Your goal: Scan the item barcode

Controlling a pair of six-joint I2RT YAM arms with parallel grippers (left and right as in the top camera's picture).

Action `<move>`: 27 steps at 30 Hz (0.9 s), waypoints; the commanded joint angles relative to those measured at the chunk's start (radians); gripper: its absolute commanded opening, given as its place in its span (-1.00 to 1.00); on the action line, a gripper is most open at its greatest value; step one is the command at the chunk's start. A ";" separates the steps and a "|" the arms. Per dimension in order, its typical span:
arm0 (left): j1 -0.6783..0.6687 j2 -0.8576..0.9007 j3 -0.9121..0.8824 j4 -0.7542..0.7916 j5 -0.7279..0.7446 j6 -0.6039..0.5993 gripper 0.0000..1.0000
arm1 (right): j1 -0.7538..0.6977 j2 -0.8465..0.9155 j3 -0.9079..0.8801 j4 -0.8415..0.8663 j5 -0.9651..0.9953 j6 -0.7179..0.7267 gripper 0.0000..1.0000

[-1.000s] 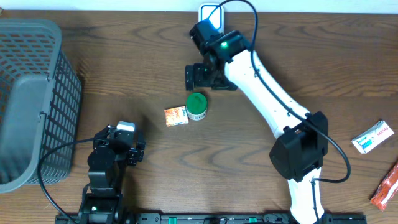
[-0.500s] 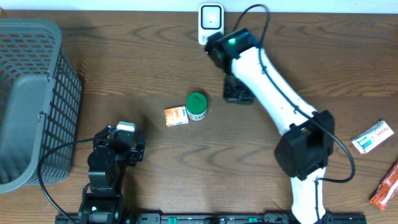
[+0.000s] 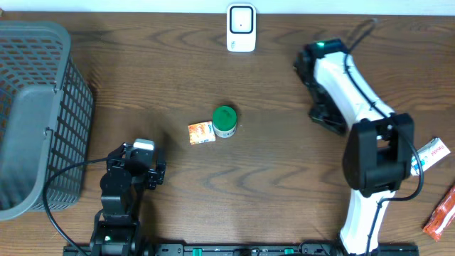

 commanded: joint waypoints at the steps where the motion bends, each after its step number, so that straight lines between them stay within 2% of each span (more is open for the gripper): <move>1: -0.003 -0.005 0.002 0.003 -0.009 -0.010 0.74 | -0.073 -0.029 -0.075 -0.004 0.083 0.106 -0.97; 11: -0.003 -0.005 0.001 0.003 -0.009 -0.009 0.74 | -0.298 -0.080 -0.209 -0.004 0.151 0.204 -0.97; 19: -0.003 -0.005 0.001 0.003 -0.009 -0.010 0.74 | -0.507 -0.146 -0.309 0.010 0.293 0.452 -0.97; 24: -0.003 -0.005 0.001 0.003 -0.009 -0.009 0.74 | -0.670 -0.146 -0.413 0.138 0.336 0.473 -0.98; 27: -0.003 -0.005 0.002 0.003 -0.009 -0.009 0.74 | -0.769 -0.146 -0.472 0.235 0.327 0.437 -0.97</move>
